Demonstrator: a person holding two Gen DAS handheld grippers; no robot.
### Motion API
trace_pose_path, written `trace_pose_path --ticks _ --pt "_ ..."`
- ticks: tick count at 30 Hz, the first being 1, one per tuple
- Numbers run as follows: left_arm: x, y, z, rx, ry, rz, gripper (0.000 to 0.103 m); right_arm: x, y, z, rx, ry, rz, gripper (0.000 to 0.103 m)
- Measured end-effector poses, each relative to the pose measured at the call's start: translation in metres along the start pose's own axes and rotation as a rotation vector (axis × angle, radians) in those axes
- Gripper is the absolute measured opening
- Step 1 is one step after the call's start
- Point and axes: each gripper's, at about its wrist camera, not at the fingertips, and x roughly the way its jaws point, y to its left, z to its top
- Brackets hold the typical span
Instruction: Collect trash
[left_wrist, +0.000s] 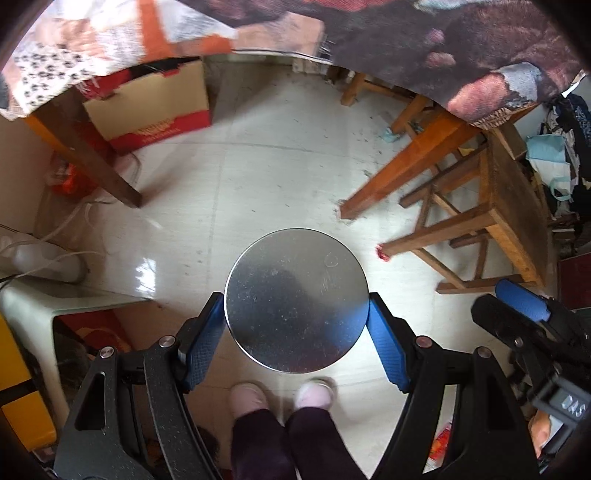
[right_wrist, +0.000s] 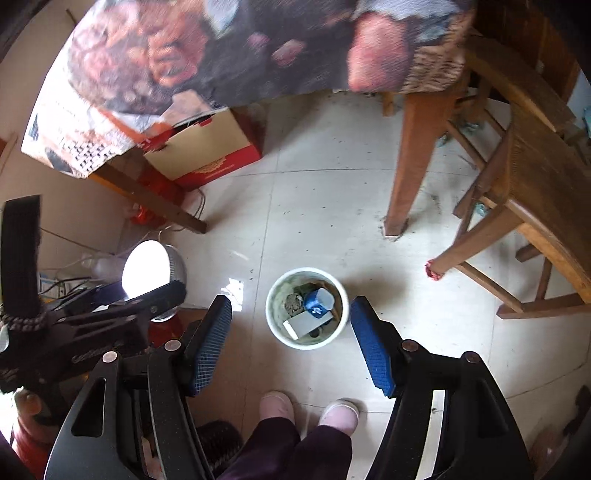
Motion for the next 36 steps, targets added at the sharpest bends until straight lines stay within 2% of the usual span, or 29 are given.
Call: trace_pose_path --ticks 2,4,7,11,16,20,26,32,36 --pt "0.004 -0.004 0.003 -0.013 0.021 -0.003 0.089 -0.008 -0.003 0.002 0.004 -0.011 -0.002 0.063" --pt "0.006 -0.009 0.005 -0.014 0.037 0.007 0.089 -0.019 -0.005 0.006 0.006 -0.021 0.002 0.063" --pt "-0.002 -0.016 0.003 0.009 0.038 0.063 0.089 -0.034 -0.004 0.011 0.003 -0.042 0.009 0.063" --pt "-0.049 -0.024 0.001 0.029 -0.012 0.067 0.089 -0.063 0.005 0.019 -0.023 -0.071 0.003 0.063" --pt "-0.137 -0.032 0.002 0.018 -0.118 0.070 0.089 -0.117 0.021 0.030 -0.044 -0.117 0.025 0.063" --pt "-0.228 -0.041 -0.002 0.011 -0.246 0.061 0.089 -0.177 0.041 0.036 -0.082 -0.186 0.033 0.063" --pt "-0.355 -0.053 -0.023 0.027 -0.446 0.021 0.089 -0.288 0.083 0.032 -0.144 -0.367 0.057 0.063" --pt "-0.479 -0.059 -0.072 0.102 -0.670 -0.033 0.089 -0.391 0.133 -0.008 -0.205 -0.582 0.055 0.063" --pt "-0.535 -0.057 -0.111 0.156 -0.766 -0.063 0.089 -0.436 0.163 -0.047 -0.233 -0.699 0.014 0.063"
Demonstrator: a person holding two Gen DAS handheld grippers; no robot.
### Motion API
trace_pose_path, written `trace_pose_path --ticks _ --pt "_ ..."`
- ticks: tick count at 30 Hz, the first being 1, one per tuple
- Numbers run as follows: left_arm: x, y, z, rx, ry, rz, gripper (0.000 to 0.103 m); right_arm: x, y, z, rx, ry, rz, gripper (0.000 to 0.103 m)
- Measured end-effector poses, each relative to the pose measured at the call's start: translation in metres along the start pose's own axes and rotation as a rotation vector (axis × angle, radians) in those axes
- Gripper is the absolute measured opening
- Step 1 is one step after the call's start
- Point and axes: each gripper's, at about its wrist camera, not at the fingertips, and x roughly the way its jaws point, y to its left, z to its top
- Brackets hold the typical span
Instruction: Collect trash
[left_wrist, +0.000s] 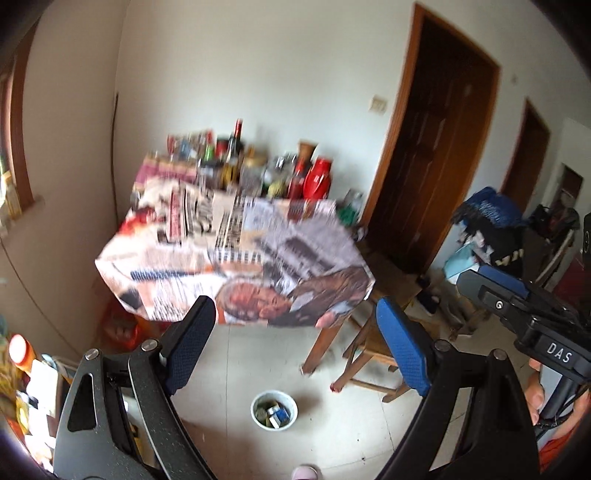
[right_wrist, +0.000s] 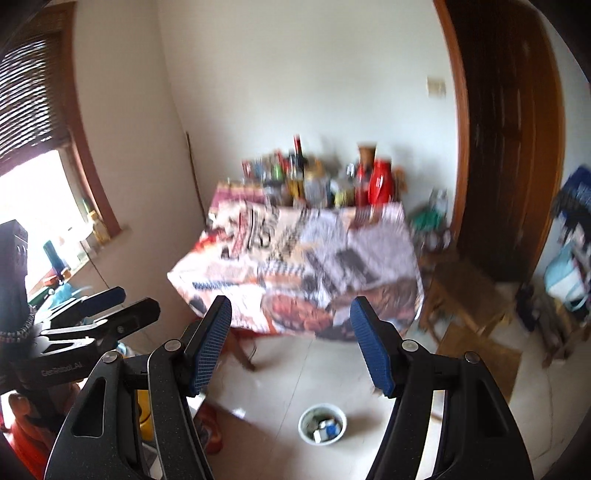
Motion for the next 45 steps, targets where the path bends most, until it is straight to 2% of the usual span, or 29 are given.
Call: trace_pose_path --ticks 3,6,8,9,10,12,23,45 --pt "-0.043 -0.004 -0.005 0.026 -0.044 -0.018 0.089 -0.034 0.018 -0.005 -0.005 -0.057 -0.012 0.064" --pt "-0.074 -0.007 -0.013 0.043 -0.059 -0.026 0.095 -0.055 0.028 -0.014 0.003 -0.093 -0.031 0.076" --pt "-0.092 -0.008 -0.020 0.045 -0.070 -0.025 0.099 -0.067 0.034 -0.018 0.002 -0.107 -0.041 0.077" --pt "-0.100 -0.008 -0.023 0.047 -0.074 -0.025 0.099 -0.071 0.037 -0.019 0.001 -0.110 -0.048 0.080" --pt "-0.106 -0.008 -0.026 0.048 -0.076 -0.025 0.100 -0.076 0.039 -0.021 -0.001 -0.114 -0.055 0.090" --pt "-0.115 -0.006 -0.031 0.048 -0.083 -0.023 0.100 -0.087 0.045 -0.025 0.001 -0.132 -0.071 0.101" --pt "-0.146 -0.001 -0.040 0.053 -0.128 -0.024 0.100 -0.101 0.057 -0.027 0.006 -0.133 -0.073 0.101" --pt "-0.150 -0.001 -0.041 0.067 -0.147 -0.023 0.100 -0.104 0.070 -0.030 -0.022 -0.114 -0.062 0.101"
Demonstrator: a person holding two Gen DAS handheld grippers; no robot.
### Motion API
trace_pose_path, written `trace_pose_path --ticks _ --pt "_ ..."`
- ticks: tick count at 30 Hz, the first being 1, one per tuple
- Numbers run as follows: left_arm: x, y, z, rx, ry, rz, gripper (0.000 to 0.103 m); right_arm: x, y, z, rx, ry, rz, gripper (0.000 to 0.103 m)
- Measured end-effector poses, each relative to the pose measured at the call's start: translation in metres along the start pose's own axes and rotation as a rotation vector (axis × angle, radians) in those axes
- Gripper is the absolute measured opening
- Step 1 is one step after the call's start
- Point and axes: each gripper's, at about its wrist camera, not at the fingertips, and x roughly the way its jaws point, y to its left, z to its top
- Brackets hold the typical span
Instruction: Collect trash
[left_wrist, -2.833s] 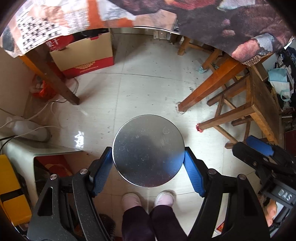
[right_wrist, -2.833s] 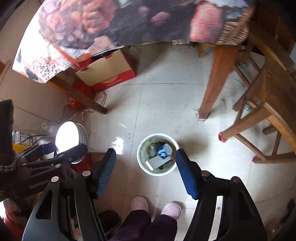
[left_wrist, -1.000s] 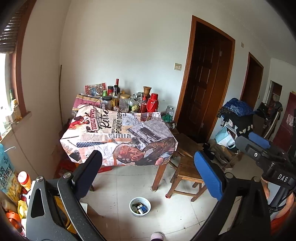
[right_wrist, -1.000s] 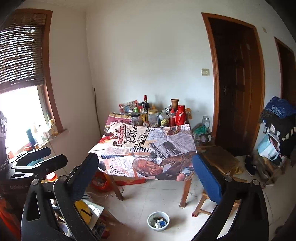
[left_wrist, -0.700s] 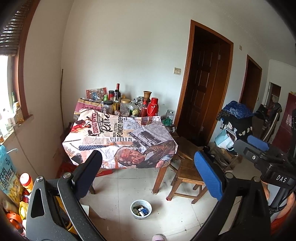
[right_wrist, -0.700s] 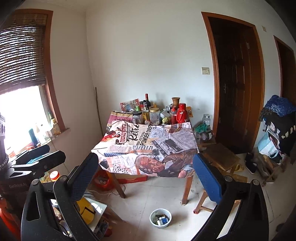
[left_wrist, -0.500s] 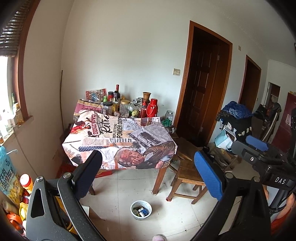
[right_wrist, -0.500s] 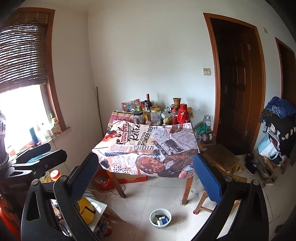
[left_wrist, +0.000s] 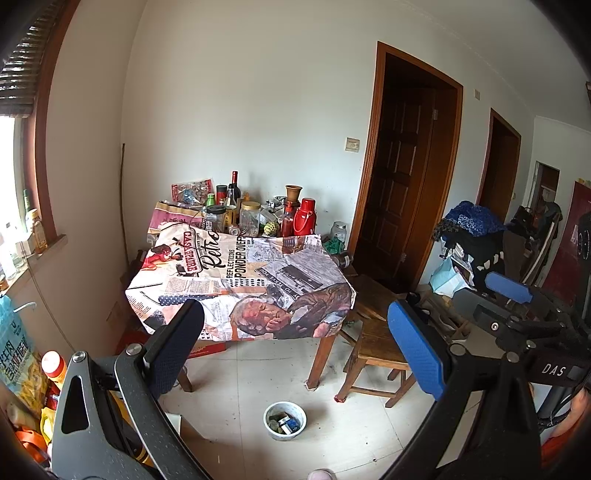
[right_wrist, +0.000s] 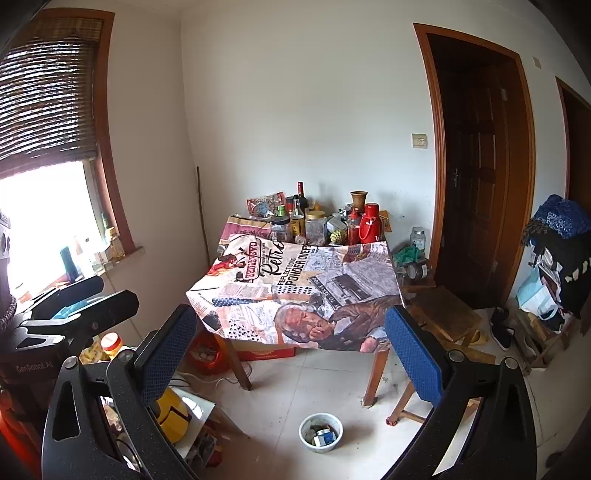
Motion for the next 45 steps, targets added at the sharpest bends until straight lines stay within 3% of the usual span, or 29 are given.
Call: trace_pose_path --ticks 45 --pt "0.0076 -0.0054 0.0063 -0.012 0.002 0.000 0.102 0.0070 -0.0007 0.0045 0.000 0.012 -0.009 0.101"
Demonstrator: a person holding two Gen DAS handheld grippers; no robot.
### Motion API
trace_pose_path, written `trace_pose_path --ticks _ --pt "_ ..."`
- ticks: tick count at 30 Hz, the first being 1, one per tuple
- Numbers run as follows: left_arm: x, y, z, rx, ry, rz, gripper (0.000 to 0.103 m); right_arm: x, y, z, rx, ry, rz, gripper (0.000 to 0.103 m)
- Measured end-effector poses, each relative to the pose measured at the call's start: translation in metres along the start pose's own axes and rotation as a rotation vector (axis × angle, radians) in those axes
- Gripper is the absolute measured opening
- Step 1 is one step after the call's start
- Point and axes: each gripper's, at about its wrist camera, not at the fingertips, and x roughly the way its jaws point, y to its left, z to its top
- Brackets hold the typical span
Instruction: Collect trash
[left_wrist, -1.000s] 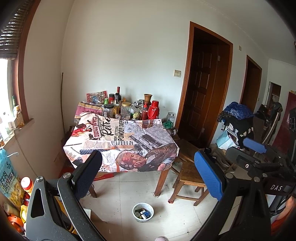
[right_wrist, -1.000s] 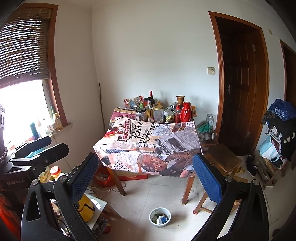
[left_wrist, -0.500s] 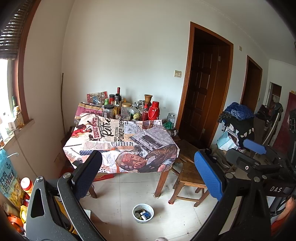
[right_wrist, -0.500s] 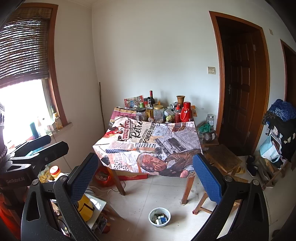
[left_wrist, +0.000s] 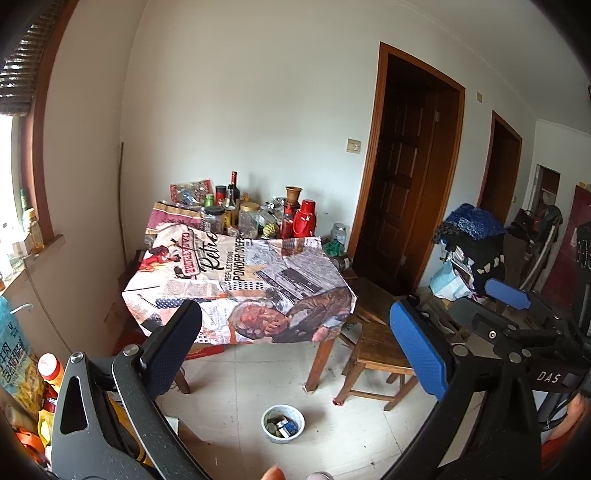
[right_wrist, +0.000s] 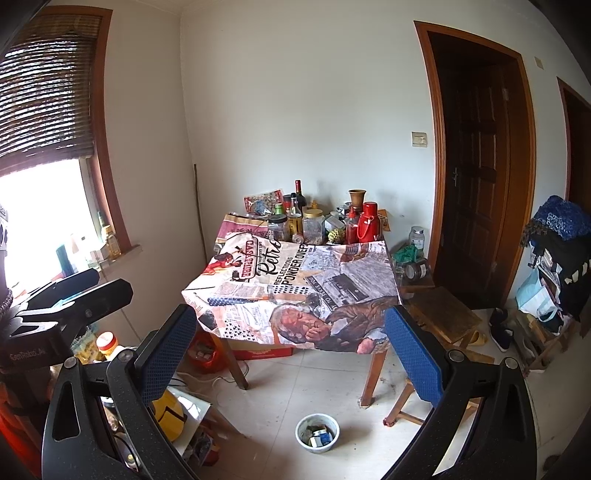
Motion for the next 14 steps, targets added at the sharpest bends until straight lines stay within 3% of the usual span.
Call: trace_pose_path --ticks 14 --pt "0.014 -0.005 0.005 0.001 0.008 0.012 0.102 0.014 -0.004 0.002 0.013 0.022 0.004 0.101"
